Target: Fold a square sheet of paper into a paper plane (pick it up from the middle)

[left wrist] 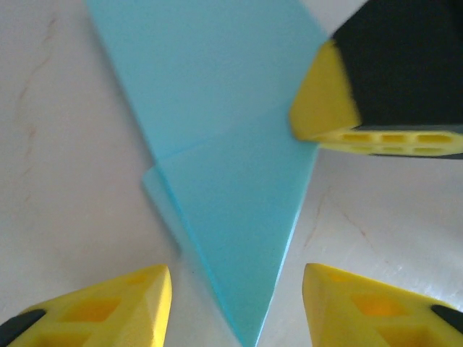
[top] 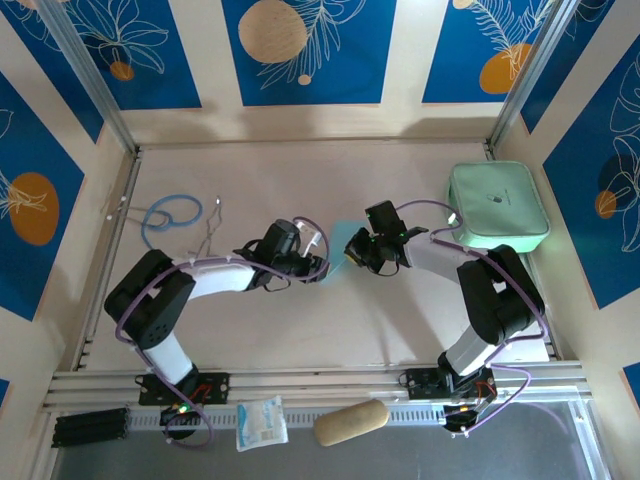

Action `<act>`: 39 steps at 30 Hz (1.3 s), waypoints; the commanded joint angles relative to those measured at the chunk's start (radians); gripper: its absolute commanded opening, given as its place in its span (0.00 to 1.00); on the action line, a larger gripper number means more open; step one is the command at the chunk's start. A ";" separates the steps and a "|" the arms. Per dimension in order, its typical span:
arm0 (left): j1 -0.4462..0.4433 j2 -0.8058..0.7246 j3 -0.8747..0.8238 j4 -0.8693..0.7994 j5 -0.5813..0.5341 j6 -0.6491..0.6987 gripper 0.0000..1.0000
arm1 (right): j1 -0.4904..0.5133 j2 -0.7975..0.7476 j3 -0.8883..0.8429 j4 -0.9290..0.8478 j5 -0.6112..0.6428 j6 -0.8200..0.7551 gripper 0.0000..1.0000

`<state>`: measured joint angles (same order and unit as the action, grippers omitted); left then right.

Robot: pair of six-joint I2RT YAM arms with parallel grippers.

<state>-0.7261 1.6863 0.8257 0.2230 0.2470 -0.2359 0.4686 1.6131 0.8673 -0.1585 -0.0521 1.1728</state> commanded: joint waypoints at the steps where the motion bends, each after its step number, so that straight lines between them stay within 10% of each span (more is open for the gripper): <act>1: -0.028 0.038 0.010 0.111 0.037 0.186 0.51 | -0.007 -0.018 -0.002 -0.056 -0.014 0.055 0.00; 25: -0.093 0.169 0.046 0.153 -0.092 0.453 0.35 | -0.029 0.001 0.035 -0.112 -0.103 0.118 0.01; 39: -0.092 0.194 0.035 0.163 -0.066 0.427 0.27 | -0.042 0.030 0.065 -0.206 -0.094 0.081 0.41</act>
<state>-0.8104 1.8603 0.8490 0.3706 0.1711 0.1902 0.4297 1.6249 0.9039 -0.3069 -0.1352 1.2594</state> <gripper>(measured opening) 0.271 0.401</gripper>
